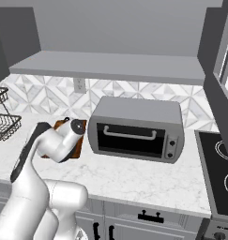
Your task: Pick the kettle from the counter and place it on the tray. Then pick the mug from the cabinet and place it on the tray. Then close the cabinet doors.
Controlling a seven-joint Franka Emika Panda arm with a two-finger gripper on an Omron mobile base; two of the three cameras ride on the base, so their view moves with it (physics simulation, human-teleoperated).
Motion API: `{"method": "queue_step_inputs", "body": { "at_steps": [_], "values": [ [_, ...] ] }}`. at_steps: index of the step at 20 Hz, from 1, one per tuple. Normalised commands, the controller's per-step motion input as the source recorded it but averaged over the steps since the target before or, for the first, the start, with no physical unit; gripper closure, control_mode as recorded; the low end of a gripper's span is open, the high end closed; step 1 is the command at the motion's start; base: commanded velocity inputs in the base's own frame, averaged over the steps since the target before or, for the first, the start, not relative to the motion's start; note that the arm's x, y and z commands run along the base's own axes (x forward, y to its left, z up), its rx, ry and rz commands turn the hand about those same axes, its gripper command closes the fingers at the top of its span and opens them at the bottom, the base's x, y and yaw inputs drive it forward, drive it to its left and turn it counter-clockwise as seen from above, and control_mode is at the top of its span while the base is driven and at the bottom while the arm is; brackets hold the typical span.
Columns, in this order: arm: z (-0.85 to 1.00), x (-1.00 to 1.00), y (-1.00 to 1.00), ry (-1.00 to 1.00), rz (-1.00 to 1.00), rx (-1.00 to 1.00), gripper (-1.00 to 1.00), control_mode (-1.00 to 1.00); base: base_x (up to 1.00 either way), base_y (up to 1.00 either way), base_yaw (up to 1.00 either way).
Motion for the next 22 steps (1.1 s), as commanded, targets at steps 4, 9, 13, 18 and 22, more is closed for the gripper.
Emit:
{"method": "queue_step_inputs", "body": {
  "at_steps": [4,9,13,18,22],
  "values": [
    [-0.35,0.55,0.07,0.0,0.12,0.02,1.0,-1.0,0.0,0.0,0.0],
    [-0.47,0.25,0.08,0.0,0.16,0.0,1.0,-1.0,0.0,0.0,0.0],
    [-0.37,0.3,0.04,0.0,0.13,0.02,1.0,-1.0,0.0,0.0,0.0],
    [-0.12,0.36,0.0,-0.03,0.05,0.05,1.0,-1.0,0.0,0.0,0.0],
    [-0.17,0.28,0.0,-0.02,0.01,0.03,1.0,-1.0,0.0,0.0,0.0]
  ]
}}
